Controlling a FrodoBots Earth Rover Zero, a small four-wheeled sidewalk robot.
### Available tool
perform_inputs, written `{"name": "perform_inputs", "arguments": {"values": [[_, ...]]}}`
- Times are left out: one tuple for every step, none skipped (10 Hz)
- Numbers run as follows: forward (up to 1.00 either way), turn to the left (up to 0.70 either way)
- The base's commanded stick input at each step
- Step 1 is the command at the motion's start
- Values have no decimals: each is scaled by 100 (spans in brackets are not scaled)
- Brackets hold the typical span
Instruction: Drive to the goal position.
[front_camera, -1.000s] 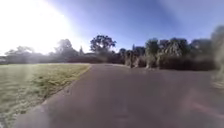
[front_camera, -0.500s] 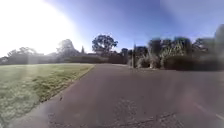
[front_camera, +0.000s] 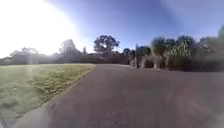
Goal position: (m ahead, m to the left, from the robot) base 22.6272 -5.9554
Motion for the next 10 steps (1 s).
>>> {"name": "perform_inputs", "arguments": {"values": [[70,0],[70,0],[70,0],[70,0],[70,0],[70,0],[70,0],[70,0],[70,0],[70,0]]}}
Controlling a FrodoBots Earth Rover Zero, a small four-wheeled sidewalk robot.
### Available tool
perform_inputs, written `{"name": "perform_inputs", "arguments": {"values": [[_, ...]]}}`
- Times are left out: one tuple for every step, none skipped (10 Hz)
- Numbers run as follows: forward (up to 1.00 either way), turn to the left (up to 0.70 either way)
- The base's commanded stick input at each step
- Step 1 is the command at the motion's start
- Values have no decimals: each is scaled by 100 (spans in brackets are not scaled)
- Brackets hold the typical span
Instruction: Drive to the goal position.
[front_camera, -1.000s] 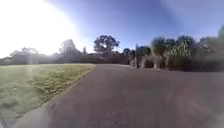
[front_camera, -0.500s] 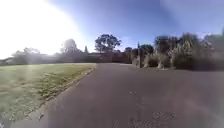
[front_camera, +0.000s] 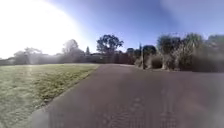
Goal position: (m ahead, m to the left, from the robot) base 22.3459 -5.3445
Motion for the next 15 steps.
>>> {"name": "perform_inputs", "arguments": {"values": [[70,-35],[70,-35],[70,-35],[70,-35],[70,-35],[70,-35],[70,-35],[70,-35],[70,-35],[70,-34],[70,-34],[70,0],[70,0],[70,0],[70,0]]}}
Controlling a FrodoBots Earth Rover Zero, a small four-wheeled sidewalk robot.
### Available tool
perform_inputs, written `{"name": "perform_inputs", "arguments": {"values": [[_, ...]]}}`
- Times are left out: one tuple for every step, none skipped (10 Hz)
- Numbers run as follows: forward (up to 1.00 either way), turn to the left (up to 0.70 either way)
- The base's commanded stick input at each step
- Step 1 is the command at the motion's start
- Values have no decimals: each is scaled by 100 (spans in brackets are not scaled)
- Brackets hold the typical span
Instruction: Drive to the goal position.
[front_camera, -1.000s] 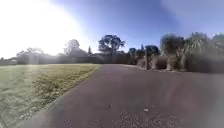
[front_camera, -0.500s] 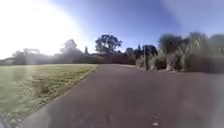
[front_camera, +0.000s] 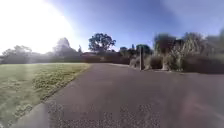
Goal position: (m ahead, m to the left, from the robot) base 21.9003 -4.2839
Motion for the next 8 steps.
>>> {"name": "perform_inputs", "arguments": {"values": [[70,0],[70,0],[70,0],[70,0],[70,0],[70,0],[70,0],[70,0]]}}
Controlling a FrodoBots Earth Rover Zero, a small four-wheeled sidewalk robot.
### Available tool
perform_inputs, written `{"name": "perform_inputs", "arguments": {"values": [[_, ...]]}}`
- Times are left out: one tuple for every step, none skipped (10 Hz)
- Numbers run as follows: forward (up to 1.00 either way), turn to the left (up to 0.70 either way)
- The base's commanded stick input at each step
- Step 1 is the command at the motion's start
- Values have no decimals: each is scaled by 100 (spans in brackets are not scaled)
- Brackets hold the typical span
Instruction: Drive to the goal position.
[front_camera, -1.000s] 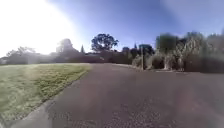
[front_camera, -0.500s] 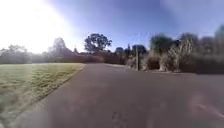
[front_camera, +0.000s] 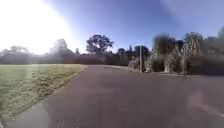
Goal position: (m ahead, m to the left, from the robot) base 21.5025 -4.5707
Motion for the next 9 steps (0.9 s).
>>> {"name": "perform_inputs", "arguments": {"values": [[70,0],[70,0],[70,0],[70,0],[70,0],[70,0],[70,0],[70,0],[70,-33]]}}
